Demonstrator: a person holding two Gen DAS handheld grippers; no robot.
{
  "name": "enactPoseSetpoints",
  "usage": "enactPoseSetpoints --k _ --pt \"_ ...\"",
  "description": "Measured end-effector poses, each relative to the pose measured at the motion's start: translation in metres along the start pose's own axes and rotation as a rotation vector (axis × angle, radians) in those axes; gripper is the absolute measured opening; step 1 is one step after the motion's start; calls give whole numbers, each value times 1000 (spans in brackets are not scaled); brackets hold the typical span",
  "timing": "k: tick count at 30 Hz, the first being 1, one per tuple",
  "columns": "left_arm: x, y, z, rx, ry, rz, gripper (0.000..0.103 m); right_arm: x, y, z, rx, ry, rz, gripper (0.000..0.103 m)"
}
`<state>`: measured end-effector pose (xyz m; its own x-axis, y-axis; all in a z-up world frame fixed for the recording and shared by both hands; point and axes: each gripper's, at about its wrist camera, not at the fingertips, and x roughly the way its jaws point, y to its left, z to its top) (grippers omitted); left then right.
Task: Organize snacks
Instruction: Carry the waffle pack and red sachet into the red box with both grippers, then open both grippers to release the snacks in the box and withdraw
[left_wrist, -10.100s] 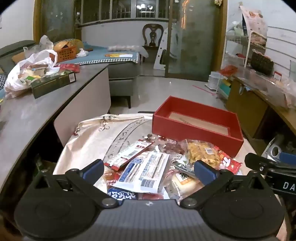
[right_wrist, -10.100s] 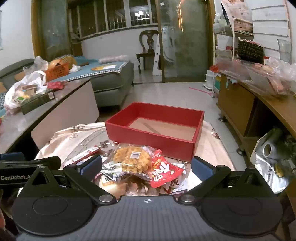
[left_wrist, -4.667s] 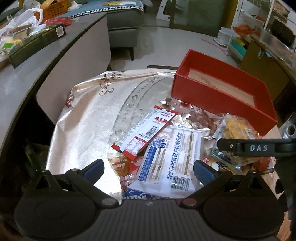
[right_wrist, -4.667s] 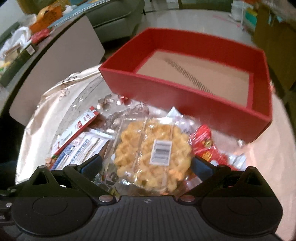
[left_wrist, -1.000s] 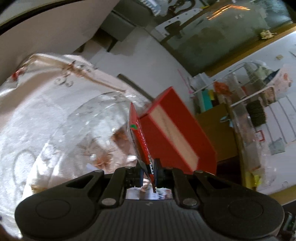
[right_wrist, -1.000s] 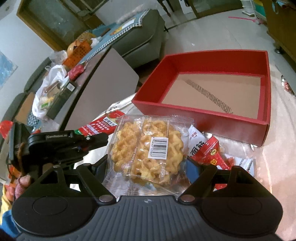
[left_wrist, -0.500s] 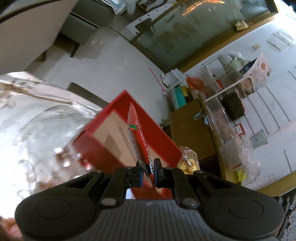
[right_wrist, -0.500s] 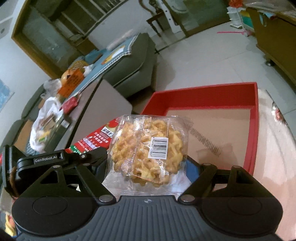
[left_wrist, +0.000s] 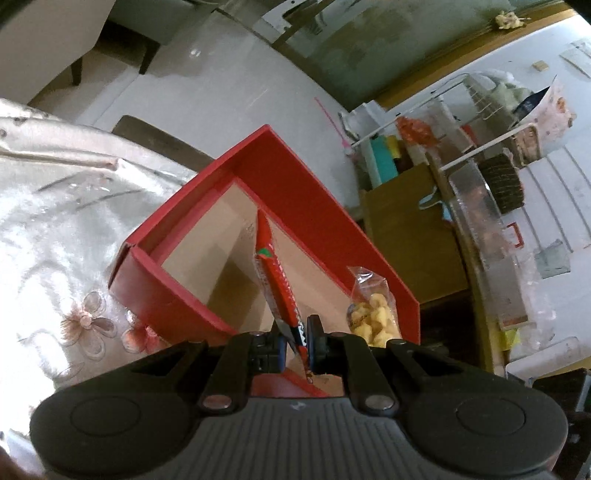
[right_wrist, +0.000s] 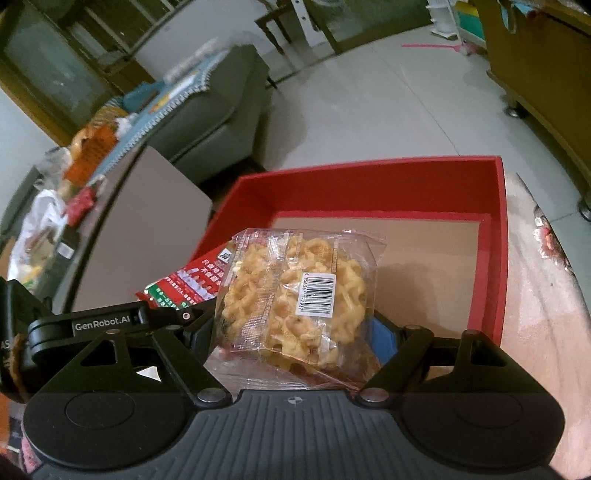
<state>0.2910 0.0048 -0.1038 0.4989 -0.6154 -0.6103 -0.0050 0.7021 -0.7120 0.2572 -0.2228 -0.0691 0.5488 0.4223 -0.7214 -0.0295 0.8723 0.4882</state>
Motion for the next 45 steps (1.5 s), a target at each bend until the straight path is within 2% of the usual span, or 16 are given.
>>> enactPoseSetpoints --k 3,6,10,13,17,25,28,29,31,33,38,45 --pt "1 2 3 -12 -6 9 7 10 -3 0 8 12 -20 85" --pt "-3 6 4 -25 -12 48 8 19 -4 0 3 32 -43 85" --pt "-11 7 4 -24 -17 140 8 30 -2 -2 3 64 -62 86" --pt "-17 10 0 -41 -7 161 8 38 3 -3 -13 96 -58 86" --pt "-29 8 -9 -12 -5 247 8 48 13 -7 -46 135 -59 86" --pt "-57 12 -32 -18 -2 348 7 63 43 -20 -143 204 -37 86" --pt "-68 11 -36 3 -27 388 8 64 51 -20 -168 211 -37 86" --pt "-72 12 -36 8 -42 395 10 63 53 -19 -183 203 -53 87" --pt "-78 11 -35 27 -69 409 28 60 55 -15 -212 175 -106 88" --pt "-80 9 -33 43 -88 407 37 56 52 -11 -216 148 -132 88" --pt "-75 -3 -31 74 -88 378 47 45 43 -9 -212 108 -152 91" --pt "-72 -9 -30 115 -65 360 48 29 34 -7 -210 63 -138 93"
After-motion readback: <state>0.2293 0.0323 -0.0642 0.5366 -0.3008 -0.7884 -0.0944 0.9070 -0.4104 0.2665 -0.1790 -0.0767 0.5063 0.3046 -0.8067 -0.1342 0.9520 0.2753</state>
